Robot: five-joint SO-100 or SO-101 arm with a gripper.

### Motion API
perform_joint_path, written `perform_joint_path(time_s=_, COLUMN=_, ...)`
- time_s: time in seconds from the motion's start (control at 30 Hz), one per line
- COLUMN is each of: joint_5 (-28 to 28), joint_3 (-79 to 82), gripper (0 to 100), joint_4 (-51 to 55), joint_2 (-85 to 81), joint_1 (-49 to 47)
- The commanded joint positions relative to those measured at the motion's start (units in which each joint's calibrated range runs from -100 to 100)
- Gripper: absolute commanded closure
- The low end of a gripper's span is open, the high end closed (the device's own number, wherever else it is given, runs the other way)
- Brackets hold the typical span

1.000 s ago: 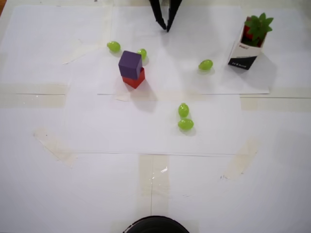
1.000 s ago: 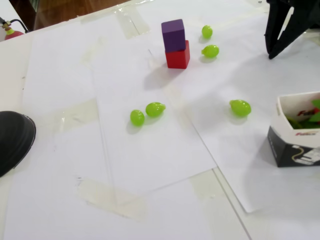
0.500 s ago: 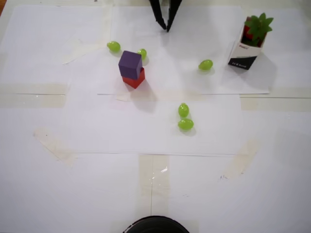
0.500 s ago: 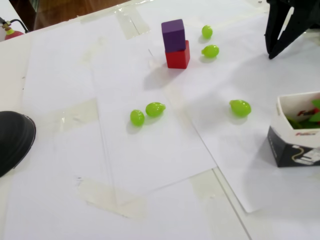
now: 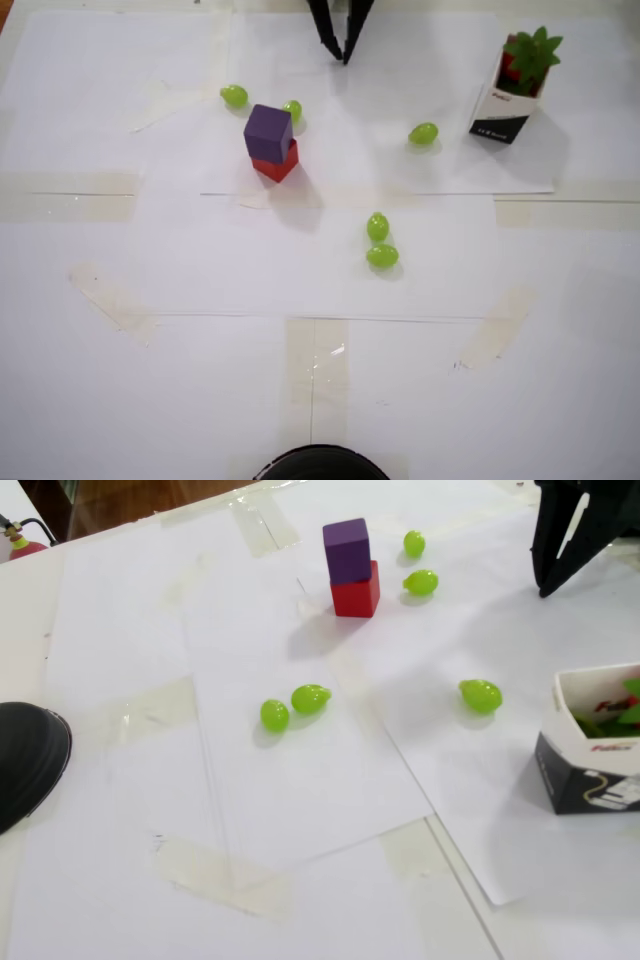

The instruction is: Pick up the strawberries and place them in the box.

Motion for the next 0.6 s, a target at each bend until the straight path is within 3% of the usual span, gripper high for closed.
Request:
perform_joint_path(time_s=0.0, joint_5=0.0, joint_3=0.0, gripper=100, joint_4=-2.5, joint_2=0.1, joint_1=0.3)
perform_joint_path(time_s=0.23, joint_5=0.0, joint_3=0.0, gripper=100, joint_4=-6.4, joint_2=0.1, joint_1=-0.7)
perform_joint_path(time_s=0.57, joint_5=0.0, joint_3=0.0, gripper=100, joint_4=-3.3, joint_2=0.1, joint_1=0.3)
